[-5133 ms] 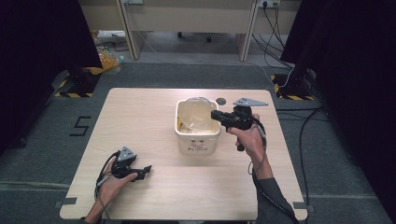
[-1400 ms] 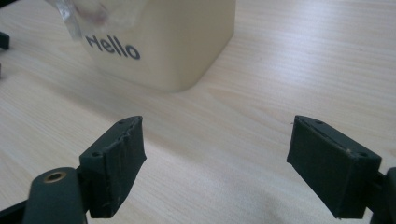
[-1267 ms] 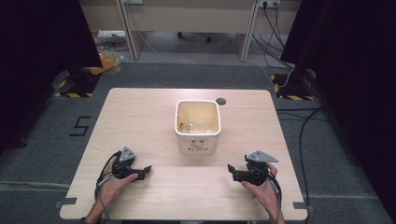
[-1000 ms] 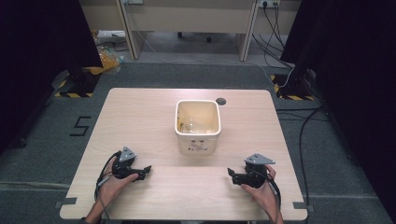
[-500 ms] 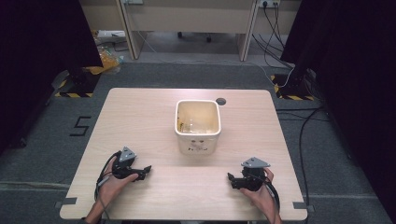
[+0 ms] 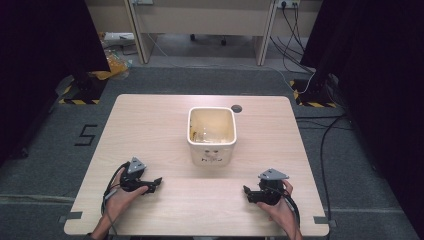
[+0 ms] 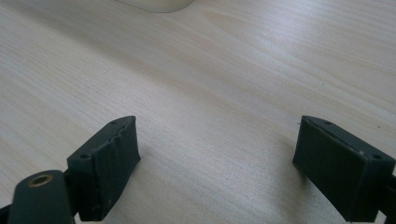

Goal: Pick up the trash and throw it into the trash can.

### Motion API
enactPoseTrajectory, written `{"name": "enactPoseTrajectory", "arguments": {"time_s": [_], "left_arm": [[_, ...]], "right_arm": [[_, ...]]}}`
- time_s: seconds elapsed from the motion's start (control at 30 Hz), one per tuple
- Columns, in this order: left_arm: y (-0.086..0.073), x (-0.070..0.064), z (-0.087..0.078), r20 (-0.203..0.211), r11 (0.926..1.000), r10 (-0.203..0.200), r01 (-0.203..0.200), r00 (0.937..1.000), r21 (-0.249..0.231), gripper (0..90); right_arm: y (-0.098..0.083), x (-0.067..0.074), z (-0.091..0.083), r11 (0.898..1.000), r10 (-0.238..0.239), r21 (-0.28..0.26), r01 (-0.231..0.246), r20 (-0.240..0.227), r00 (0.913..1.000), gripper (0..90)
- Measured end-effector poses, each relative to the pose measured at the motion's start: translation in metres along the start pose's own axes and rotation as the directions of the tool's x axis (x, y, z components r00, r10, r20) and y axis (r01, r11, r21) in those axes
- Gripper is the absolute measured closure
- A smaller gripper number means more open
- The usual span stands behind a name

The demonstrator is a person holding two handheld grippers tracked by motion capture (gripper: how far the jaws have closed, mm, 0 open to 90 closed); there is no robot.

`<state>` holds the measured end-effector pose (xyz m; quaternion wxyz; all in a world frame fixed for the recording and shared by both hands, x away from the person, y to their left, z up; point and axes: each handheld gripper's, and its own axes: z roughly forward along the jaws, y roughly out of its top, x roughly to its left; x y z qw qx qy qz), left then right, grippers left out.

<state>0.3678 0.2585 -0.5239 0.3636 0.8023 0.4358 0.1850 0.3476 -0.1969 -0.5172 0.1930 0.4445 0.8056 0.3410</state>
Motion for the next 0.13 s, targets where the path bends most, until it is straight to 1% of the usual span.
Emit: {"name": "enactPoseTrajectory", "arguments": {"time_s": [0.13], "left_arm": [[0.0, 0.0, 0.0, 0.0, 1.0, 0.0, 0.0, 1.0, 0.0, 14.2]], "right_arm": [[0.0, -0.0001, -0.0001, 1.0, -0.001, 0.001, 0.001, -0.001, 1.0, 13.7]]}}
